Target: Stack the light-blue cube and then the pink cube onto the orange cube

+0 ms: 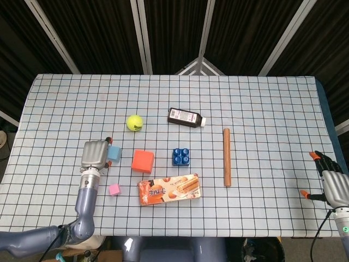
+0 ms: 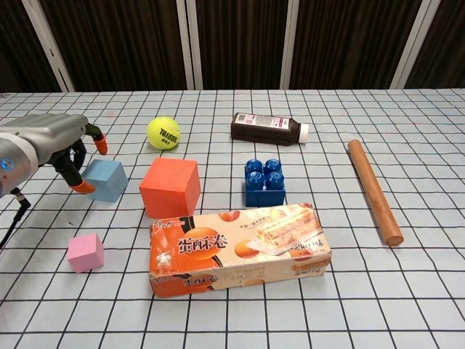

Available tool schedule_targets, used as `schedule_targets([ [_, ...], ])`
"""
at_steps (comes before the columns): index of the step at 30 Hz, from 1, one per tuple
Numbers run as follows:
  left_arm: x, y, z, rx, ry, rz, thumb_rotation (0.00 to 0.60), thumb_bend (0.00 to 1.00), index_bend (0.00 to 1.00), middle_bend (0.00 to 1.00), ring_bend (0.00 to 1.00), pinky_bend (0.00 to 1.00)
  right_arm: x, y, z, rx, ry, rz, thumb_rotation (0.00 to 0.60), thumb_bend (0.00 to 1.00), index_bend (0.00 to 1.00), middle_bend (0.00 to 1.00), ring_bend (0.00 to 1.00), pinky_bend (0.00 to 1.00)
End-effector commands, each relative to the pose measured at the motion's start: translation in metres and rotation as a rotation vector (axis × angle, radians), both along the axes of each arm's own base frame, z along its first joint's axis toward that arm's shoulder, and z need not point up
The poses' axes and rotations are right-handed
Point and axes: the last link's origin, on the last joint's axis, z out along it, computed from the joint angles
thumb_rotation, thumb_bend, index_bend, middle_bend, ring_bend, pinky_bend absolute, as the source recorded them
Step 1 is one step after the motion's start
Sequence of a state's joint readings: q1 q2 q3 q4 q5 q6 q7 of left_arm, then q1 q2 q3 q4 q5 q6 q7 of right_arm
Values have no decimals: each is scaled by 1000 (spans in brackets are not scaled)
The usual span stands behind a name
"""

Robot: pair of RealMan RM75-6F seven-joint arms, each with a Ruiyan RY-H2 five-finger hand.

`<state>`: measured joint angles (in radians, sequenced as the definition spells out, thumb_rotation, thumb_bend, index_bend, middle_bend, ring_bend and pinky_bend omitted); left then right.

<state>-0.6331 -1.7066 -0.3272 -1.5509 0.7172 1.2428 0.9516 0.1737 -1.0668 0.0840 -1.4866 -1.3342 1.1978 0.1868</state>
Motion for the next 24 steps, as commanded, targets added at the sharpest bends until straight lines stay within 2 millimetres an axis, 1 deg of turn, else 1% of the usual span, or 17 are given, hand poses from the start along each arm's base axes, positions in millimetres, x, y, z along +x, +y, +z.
schedule_targets([
  [1, 1, 2, -1, -4, 1, -1, 600, 265, 330, 708, 673, 784, 0, 0, 0, -1, -1, -2, 600, 70, 0, 42, 54, 119],
  [7, 1, 7, 0, -6, -2, 6, 600, 295, 340, 714, 674, 784, -1, 0, 1, -2, -2, -9, 600, 70, 0, 42, 54, 120],
  [15, 0, 9, 0, -18, -1, 10, 600, 298, 363, 720, 680, 784, -1, 0, -1, 9, 0, -12, 600, 70, 0, 42, 54, 120],
  [24, -2, 9, 0, -30, 1, 24, 600, 298, 365, 721, 681, 784, -1, 0, 0, 10, -3, -17, 600, 70, 0, 42, 54, 120],
])
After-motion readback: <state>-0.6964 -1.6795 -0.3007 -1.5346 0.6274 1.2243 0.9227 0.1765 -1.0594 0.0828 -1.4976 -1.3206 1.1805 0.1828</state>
